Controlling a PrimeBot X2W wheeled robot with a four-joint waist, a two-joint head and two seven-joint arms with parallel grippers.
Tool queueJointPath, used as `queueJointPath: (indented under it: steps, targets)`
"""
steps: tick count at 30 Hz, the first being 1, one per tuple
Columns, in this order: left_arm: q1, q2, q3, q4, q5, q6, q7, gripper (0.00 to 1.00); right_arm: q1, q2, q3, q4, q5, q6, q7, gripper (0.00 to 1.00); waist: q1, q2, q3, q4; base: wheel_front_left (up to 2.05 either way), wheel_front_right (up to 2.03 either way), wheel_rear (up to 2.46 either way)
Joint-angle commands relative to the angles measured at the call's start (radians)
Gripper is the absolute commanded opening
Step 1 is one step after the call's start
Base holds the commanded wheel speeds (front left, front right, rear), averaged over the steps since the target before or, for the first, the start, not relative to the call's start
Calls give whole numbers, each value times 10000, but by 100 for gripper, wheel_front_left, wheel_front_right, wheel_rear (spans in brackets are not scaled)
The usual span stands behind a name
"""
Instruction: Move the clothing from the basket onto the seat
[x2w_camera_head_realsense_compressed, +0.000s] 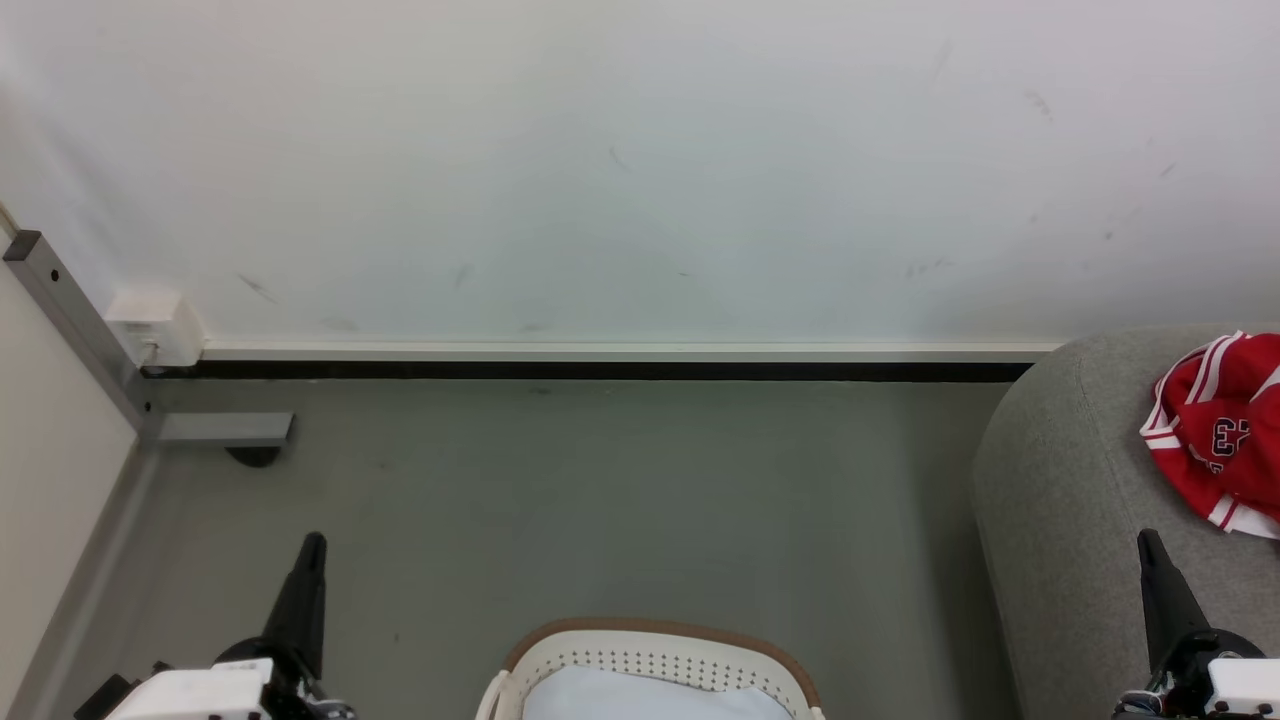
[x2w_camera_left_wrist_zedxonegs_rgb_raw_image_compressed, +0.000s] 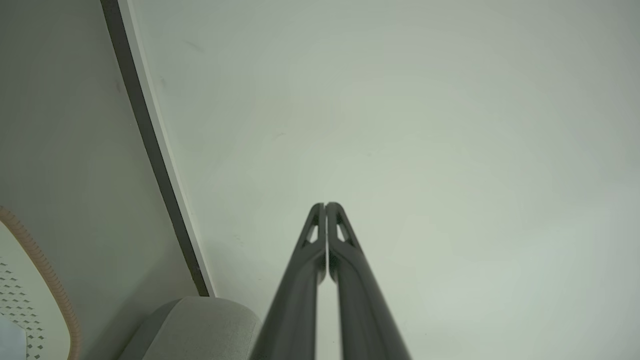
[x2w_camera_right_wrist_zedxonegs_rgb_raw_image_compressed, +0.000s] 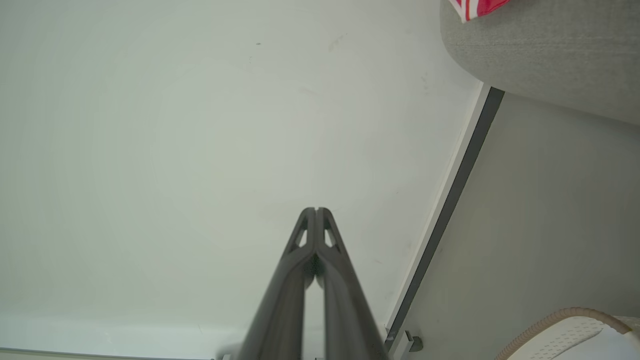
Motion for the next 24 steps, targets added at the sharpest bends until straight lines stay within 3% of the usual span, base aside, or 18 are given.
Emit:
queueJointPath:
  steps: [1, 24]
  targets:
    - [-65, 73, 18, -22, -122, -47, 50, 0, -130, 14, -30, 13, -41, -21, 13, 0, 0, 0, 0, 0, 0, 0, 0]
    - [-65, 73, 16, -24, -123, -47, 48, 0, -132, 30, -53, 15, -65, -21, 43, 0, 0, 0, 0, 0, 0, 0, 0]
